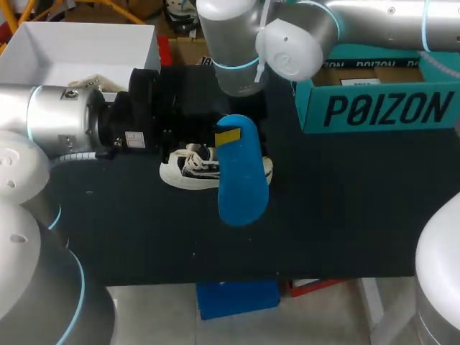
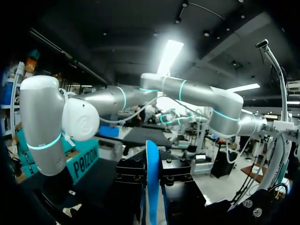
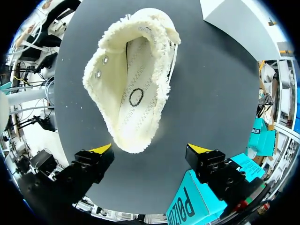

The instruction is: Take the shoe out of the shoebox, open the shoe tongue, remove and reinsert the insole, then place the shoe into the shoebox

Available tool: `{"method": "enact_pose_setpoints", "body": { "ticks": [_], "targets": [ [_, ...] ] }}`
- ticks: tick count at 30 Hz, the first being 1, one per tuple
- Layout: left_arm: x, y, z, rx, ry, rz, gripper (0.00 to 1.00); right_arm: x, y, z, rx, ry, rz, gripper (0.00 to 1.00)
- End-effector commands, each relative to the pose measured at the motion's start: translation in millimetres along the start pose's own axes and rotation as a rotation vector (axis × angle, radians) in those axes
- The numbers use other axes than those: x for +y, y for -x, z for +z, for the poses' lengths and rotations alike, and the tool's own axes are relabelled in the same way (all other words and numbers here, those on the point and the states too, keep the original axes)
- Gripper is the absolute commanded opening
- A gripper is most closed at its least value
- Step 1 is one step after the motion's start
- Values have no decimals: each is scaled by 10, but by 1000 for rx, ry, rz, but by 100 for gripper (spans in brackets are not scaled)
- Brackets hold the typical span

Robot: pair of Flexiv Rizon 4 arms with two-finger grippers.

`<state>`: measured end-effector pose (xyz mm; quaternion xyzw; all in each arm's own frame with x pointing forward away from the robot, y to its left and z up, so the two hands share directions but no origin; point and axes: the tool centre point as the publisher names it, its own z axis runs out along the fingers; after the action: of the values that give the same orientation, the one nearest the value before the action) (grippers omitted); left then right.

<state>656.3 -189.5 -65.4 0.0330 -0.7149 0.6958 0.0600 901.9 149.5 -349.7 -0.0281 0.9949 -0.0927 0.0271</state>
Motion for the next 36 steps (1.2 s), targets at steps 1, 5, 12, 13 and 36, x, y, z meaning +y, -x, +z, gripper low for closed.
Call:
{"method": "enact_pose_setpoints", "body": {
  "ticks": [1, 5, 12, 13, 36],
  "targets": [
    [10, -5, 24, -5, -1, 1, 0, -148, -51, -31, 2, 82, 17, 100],
    [10, -5, 24, -5, -1, 1, 0, -200, -102, -30, 11, 141, 38, 100],
    [10, -5, 24, -5, -1, 1, 0, -312, -183, -25, 7, 250, 91, 100],
    [10, -5, 24, -5, -1, 1, 0, -328, -193, -28, 3, 274, 102, 100],
    [10, -5, 24, -5, -1, 1, 0, -668, -329, -72, -81, 770, 191, 100]
  ]
}}
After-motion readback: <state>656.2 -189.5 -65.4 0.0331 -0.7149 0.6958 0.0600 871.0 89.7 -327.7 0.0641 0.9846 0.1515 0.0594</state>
